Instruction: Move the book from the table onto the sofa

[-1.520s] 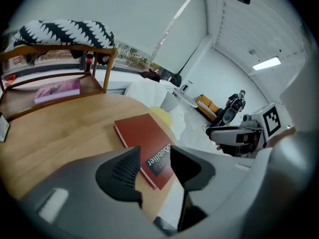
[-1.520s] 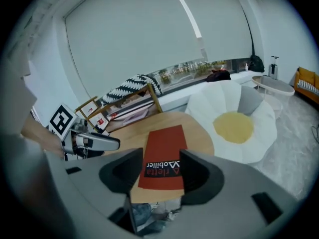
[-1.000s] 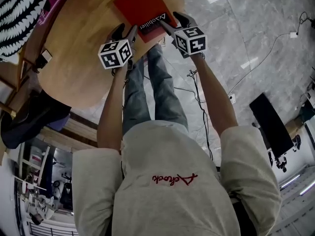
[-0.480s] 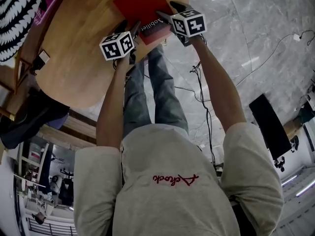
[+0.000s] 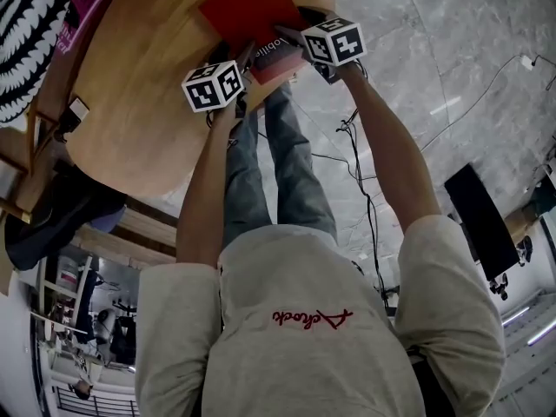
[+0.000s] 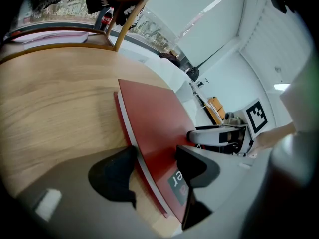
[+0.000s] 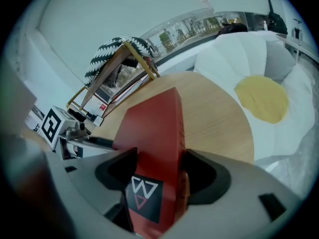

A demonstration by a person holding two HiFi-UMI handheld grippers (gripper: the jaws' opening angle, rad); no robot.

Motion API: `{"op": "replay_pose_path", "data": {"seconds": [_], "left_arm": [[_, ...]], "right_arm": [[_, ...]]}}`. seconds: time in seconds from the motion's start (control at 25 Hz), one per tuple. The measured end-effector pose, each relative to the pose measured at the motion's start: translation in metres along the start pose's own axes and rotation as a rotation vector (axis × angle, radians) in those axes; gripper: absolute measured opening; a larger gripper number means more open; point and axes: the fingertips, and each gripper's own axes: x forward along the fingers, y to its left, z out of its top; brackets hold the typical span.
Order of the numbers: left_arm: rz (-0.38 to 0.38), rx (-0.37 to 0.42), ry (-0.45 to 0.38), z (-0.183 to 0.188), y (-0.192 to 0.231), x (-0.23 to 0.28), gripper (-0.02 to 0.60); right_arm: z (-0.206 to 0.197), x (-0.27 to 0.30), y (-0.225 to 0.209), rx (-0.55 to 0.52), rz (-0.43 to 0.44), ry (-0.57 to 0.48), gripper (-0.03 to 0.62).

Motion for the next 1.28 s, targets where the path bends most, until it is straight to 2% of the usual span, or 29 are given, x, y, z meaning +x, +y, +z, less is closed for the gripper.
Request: {"op": "replay_pose_path", "data": {"seconds": [0.32, 0.6, 0.96, 1.28], "left_arm": [[0.046, -0.018, -0.033, 0.001, -0.001, 0.002, 0.255], [0.068, -0.049, -0.082, 0.001, 0.001, -0.002, 0.253], [0.06, 0.023, -0.098, 0.008, -0.015, -0.014, 0.253], [0.027, 0.151, -0.183, 0.067, -0.058, -0.051, 0.253]], "right_arm": [[0.0, -0.001, 0.0, -0.011, -0.023, -0.018, 0.267], [-0.001, -0.004, 0.006, -0.021, -0.079, -0.054, 0.267], [0.002, -0.029, 0.017, -0.02, -0.151, -0.141, 0.267], [0.058, -0.085, 0.038, -0.068, -0.218, -0.278, 0.267]]}}
